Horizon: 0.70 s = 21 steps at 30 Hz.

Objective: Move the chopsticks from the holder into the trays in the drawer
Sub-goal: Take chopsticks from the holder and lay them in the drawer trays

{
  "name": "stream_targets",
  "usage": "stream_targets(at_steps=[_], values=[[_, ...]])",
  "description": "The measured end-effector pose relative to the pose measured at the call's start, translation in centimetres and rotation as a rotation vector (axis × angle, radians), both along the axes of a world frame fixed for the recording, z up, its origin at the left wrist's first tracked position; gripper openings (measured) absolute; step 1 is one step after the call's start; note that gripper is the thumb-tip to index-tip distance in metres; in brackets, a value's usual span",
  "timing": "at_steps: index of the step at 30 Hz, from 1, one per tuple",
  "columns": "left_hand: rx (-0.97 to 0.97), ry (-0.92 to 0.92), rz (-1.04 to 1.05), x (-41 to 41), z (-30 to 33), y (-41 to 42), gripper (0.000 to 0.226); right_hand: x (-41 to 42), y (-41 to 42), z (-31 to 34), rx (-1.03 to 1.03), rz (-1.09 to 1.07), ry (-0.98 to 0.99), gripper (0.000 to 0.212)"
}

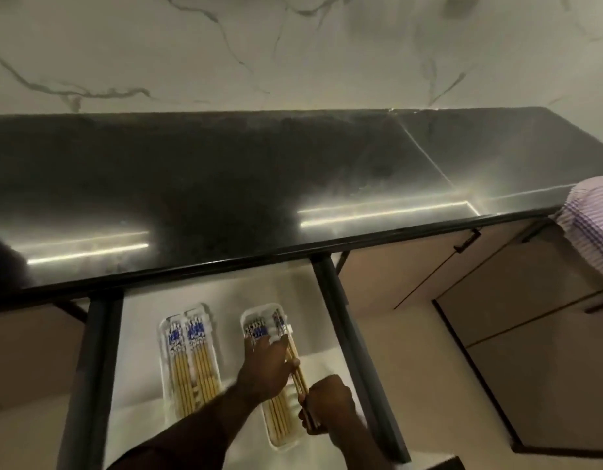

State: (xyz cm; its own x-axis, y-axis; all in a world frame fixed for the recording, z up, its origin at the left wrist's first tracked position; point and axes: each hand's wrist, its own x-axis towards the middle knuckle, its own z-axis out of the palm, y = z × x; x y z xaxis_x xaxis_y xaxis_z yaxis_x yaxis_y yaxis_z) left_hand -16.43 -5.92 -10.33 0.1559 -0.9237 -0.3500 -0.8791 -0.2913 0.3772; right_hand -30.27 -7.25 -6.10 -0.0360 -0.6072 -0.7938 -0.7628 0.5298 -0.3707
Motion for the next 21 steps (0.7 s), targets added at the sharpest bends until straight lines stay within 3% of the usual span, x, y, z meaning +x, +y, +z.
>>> stream_targets(at_steps=[10, 21], values=[[-0.018, -0.245, -0.251, 0.3, -3.1, 0.3, 0.051, 1.3, -0.2, -3.9, -0.057, 0.168, 0.080, 0.028], [0.009, -0.335, -0.306, -0.2, -3.6, 0.3, 0.057, 2.3, 3.8, -5.8, -0.242, 0.438, 0.188, 0.037]])
